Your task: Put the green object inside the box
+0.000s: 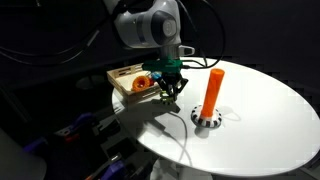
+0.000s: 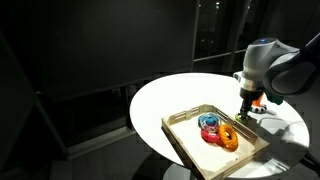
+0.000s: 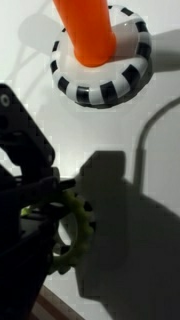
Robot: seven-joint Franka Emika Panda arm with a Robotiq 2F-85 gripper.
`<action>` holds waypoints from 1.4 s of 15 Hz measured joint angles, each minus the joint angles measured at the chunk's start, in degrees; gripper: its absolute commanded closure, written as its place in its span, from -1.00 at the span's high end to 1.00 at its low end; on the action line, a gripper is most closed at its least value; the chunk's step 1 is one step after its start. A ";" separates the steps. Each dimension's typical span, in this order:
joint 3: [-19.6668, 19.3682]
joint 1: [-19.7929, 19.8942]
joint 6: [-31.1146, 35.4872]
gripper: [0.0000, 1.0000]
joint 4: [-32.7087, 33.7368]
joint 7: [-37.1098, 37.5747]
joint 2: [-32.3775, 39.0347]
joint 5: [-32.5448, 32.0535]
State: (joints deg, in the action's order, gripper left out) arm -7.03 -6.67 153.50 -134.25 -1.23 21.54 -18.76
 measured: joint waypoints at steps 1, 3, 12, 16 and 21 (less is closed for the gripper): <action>0.08 0.12 -0.86 -0.87 0.00 -0.03 -0.67 0.06; 0.73 0.77 -2.45 -0.87 0.01 -0.28 -2.00 0.41; 8.56 5.17 -7.06 -0.89 1.78 -10.17 -5.56 12.96; 9.00 5.10 -7.70 -0.64 2.26 -10.40 -5.40 13.60; 9.01 5.07 -7.70 -0.89 2.24 -10.40 -5.28 13.59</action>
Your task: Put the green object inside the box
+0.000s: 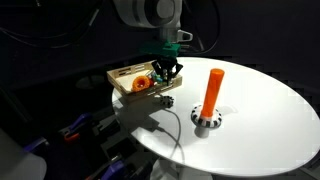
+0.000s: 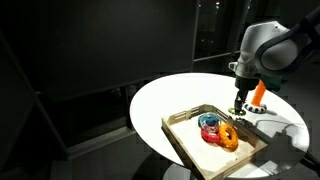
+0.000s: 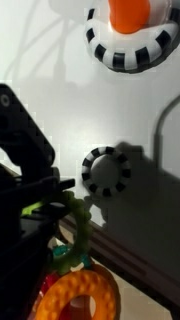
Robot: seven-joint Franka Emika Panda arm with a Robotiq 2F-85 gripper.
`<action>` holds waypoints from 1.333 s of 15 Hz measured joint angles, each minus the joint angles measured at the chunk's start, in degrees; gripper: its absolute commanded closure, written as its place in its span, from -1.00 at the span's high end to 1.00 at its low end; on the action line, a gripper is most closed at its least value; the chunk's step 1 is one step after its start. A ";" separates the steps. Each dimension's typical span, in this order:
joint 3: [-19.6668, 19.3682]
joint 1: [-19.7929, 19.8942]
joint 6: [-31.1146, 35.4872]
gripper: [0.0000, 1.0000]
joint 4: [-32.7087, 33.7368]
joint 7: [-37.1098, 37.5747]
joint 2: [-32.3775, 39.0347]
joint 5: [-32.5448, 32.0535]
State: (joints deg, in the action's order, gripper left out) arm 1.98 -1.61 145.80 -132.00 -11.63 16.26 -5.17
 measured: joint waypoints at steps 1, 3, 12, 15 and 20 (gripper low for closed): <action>0.06 -0.14 0.04 -0.88 0.00 0.00 0.05 -0.04; 0.47 -0.62 0.33 -0.88 0.00 0.00 0.11 -0.32; 2.07 -5.98 8.47 -0.88 0.00 0.29 1.25 -7.34; 2.04 -7.10 10.91 -0.43 0.00 0.63 1.98 -10.42; 2.02 -7.77 12.28 0.48 -0.01 0.77 2.99 -12.56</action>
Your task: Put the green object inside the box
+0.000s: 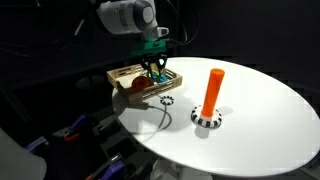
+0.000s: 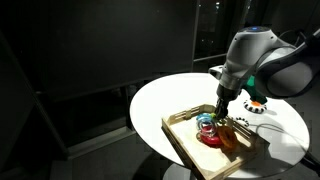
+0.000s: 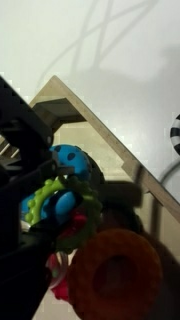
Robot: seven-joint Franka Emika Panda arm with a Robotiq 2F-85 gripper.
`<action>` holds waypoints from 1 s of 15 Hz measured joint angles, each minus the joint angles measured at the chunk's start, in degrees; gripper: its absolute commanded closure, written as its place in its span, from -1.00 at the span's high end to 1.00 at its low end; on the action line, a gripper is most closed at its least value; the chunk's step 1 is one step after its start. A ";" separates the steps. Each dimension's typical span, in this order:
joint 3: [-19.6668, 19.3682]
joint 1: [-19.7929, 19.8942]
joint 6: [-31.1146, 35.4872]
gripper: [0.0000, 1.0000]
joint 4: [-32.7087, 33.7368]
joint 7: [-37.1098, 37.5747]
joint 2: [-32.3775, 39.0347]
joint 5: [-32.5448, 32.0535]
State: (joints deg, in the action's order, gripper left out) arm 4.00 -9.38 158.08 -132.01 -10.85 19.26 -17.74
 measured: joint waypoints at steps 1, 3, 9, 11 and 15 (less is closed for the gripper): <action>-0.04 0.00 0.01 0.65 0.00 0.00 0.04 -0.12; -0.17 0.01 0.01 0.95 0.00 0.00 0.04 -0.16; -1.10 0.43 -1.50 0.99 0.06 -0.03 -0.55 -0.16; -1.69 0.48 -3.29 0.98 0.10 -0.03 -1.40 -0.16; -2.12 1.16 -7.49 1.00 0.11 -0.03 -3.68 -0.16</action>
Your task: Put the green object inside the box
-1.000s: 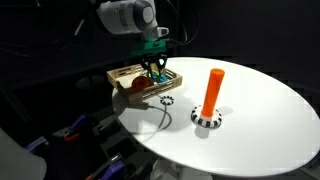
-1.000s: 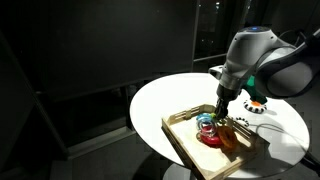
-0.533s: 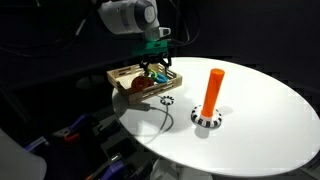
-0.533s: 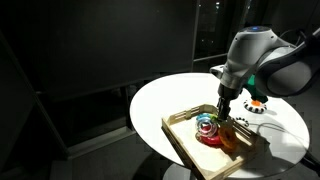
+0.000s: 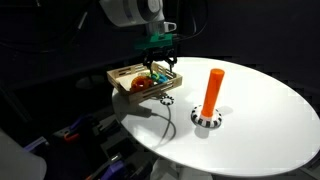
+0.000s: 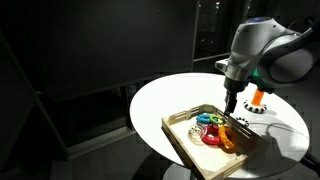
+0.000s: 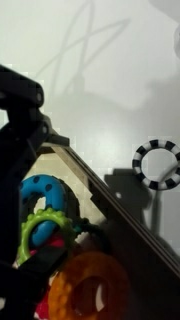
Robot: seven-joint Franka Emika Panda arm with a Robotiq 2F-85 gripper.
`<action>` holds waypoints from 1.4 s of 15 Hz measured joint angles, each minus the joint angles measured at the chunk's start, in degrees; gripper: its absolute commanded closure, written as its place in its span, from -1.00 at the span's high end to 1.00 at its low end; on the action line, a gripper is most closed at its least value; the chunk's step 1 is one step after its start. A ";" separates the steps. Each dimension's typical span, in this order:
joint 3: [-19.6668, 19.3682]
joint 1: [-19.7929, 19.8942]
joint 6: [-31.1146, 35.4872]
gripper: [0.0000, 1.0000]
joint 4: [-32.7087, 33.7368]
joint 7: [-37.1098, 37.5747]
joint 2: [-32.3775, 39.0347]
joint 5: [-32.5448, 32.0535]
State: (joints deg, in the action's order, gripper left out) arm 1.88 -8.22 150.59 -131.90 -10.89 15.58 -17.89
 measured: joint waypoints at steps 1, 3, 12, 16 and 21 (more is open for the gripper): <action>0.01 0.23 -1.10 1.00 0.00 -0.05 -0.58 0.04; 0.23 0.80 -3.69 1.00 -0.01 -0.62 -1.83 0.66; 2.19 2.88 -17.64 1.00 -0.52 -5.43 -9.26 13.89; 2.20 3.34 -18.39 1.00 -2.26 -5.47 -13.72 19.61; 1.68 3.87 -18.44 1.00 -5.19 -3.16 -20.20 20.12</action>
State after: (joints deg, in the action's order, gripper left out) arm 3.56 -4.35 132.14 -137.10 -14.04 -4.62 2.22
